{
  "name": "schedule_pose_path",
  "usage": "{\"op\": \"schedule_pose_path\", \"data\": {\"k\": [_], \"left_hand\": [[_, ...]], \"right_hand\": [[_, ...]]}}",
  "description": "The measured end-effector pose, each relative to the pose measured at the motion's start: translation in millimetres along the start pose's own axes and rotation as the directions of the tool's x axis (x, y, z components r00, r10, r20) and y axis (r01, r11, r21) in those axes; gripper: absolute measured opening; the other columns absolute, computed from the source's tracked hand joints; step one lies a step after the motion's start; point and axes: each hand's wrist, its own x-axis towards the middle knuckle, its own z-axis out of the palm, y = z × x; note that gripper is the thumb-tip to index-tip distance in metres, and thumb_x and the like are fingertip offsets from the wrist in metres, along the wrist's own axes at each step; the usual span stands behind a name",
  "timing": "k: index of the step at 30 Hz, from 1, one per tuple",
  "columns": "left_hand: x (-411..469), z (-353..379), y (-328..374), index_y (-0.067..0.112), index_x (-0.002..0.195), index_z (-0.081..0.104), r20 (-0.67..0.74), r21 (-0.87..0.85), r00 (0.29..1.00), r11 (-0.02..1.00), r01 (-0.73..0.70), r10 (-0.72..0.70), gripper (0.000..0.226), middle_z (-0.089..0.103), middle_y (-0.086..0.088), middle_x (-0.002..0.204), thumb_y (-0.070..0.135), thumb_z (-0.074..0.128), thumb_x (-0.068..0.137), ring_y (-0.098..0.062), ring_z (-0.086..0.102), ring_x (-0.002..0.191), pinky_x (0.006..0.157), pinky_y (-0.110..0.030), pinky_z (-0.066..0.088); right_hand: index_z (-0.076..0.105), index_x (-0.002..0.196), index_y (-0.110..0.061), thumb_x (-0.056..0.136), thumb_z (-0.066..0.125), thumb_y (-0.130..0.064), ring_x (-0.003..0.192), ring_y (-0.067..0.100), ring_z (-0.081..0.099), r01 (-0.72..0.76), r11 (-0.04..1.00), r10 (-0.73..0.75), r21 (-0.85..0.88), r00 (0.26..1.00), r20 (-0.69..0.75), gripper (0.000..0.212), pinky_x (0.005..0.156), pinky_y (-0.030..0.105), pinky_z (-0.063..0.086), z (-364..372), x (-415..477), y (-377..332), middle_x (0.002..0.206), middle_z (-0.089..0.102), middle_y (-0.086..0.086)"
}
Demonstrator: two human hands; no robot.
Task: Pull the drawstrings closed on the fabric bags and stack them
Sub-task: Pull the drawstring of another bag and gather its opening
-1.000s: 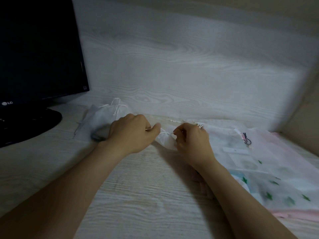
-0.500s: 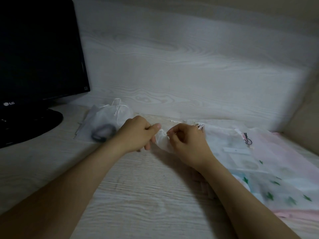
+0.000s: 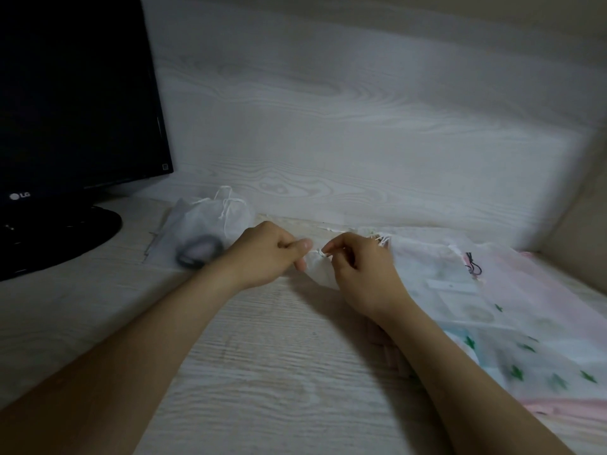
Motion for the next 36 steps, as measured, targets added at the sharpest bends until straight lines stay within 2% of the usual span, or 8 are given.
{"op": "schedule_pose_path", "data": {"k": [3, 8, 13, 17, 20, 27, 31, 36], "left_hand": [[1, -1, 1, 0.029, 0.081, 0.083, 0.016, -0.028, 0.999, 0.999, -0.039, 0.040, 0.035, 0.073, 0.020, 0.087, 0.048, 0.063, 0.103, 0.004, 0.063, 0.091, 0.081, -0.021, 0.044], [2, -3, 3, 0.026, 0.078, 0.081, -0.045, -0.074, 0.994, 0.992, -0.104, 0.100, 0.033, 0.057, 0.013, 0.059, 0.043, 0.066, 0.102, 0.000, 0.050, 0.058, 0.067, -0.028, 0.043], [0, -7, 5, 0.028, 0.076, 0.081, 0.014, -0.074, 0.996, 0.994, -0.086, 0.087, 0.034, 0.072, 0.009, 0.075, 0.048, 0.067, 0.100, -0.004, 0.058, 0.065, 0.071, -0.036, 0.052], [0, -8, 7, 0.025, 0.077, 0.081, -0.013, -0.078, 0.998, 0.995, -0.065, 0.064, 0.034, 0.064, 0.019, 0.061, 0.043, 0.067, 0.102, 0.003, 0.052, 0.051, 0.052, -0.016, 0.039], [-3, -6, 10, 0.022, 0.080, 0.080, -0.079, -0.064, 0.991, 0.992, -0.113, 0.108, 0.032, 0.065, 0.016, 0.059, 0.039, 0.065, 0.103, 0.004, 0.053, 0.047, 0.048, -0.009, 0.036], [-1, 5, 17, 0.017, 0.079, 0.052, 0.097, -0.461, 0.988, 0.874, 0.155, -0.124, 0.035, 0.044, 0.005, 0.057, 0.033, 0.050, 0.110, -0.014, 0.044, 0.049, 0.055, -0.033, 0.039], [0, 8, 22, 0.011, 0.069, 0.051, -0.042, -0.611, 0.986, 0.785, 0.102, -0.161, 0.037, 0.049, -0.007, 0.059, 0.017, 0.052, 0.105, -0.019, 0.048, 0.053, 0.050, -0.030, 0.042], [3, 11, 18, 0.008, 0.074, 0.062, -0.186, -0.666, 0.967, 0.746, 0.007, -0.175, 0.029, 0.061, -0.007, 0.067, 0.019, 0.064, 0.101, -0.020, 0.059, 0.067, 0.066, -0.032, 0.054]], "right_hand": [[0.071, 0.089, -0.024, 0.100, 0.058, -0.024, 0.065, 0.001, 0.057, -0.019, 1.000, 0.018, -0.017, 1.000, -0.019, 0.017, 0.064, 0.025, 0.037, 2, 3, 2, 0.071, 0.066, -0.010], [0.070, 0.083, -0.021, 0.100, 0.063, -0.029, 0.065, 0.001, 0.052, 0.004, 1.000, -0.004, -0.010, 1.000, -0.028, 0.020, 0.067, 0.027, 0.035, 2, 3, 5, 0.068, 0.059, -0.014], [0.073, 0.086, -0.022, 0.098, 0.066, -0.032, 0.074, -0.002, 0.055, -0.045, 0.998, 0.049, 0.043, 0.994, -0.098, 0.017, 0.064, 0.014, 0.035, -3, 4, 5, 0.074, 0.062, -0.017], [0.069, 0.082, -0.023, 0.099, 0.066, -0.029, 0.069, -0.001, 0.052, -0.059, 0.998, 0.061, 0.019, 0.990, -0.124, 0.018, 0.068, 0.023, 0.032, 1, 4, 2, 0.069, 0.054, -0.019], [0.064, 0.079, -0.025, 0.099, 0.065, -0.029, 0.064, -0.010, 0.052, -0.020, 1.000, 0.017, -0.023, 0.993, -0.120, 0.020, 0.062, 0.014, 0.031, 5, 3, 0, 0.064, 0.050, -0.021], [0.071, 0.086, -0.017, 0.099, 0.066, -0.033, 0.072, -0.004, 0.061, 0.015, 0.999, -0.012, 0.039, 0.998, -0.061, 0.021, 0.065, 0.005, 0.039, 9, 0, -1, 0.076, 0.068, -0.012], [0.069, 0.080, -0.021, 0.100, 0.065, -0.027, 0.061, -0.006, 0.057, -0.006, 0.995, 0.003, 0.099, 0.999, 0.033, 0.021, 0.059, 0.009, 0.038, 8, 0, -5, 0.063, 0.061, -0.015], [0.073, 0.082, -0.016, 0.097, 0.066, -0.026, 0.055, 0.001, 0.054, 0.008, 0.996, -0.013, 0.089, 0.999, 0.051, 0.020, 0.055, 0.013, 0.039, 10, -2, -8, 0.059, 0.061, -0.010]]}}
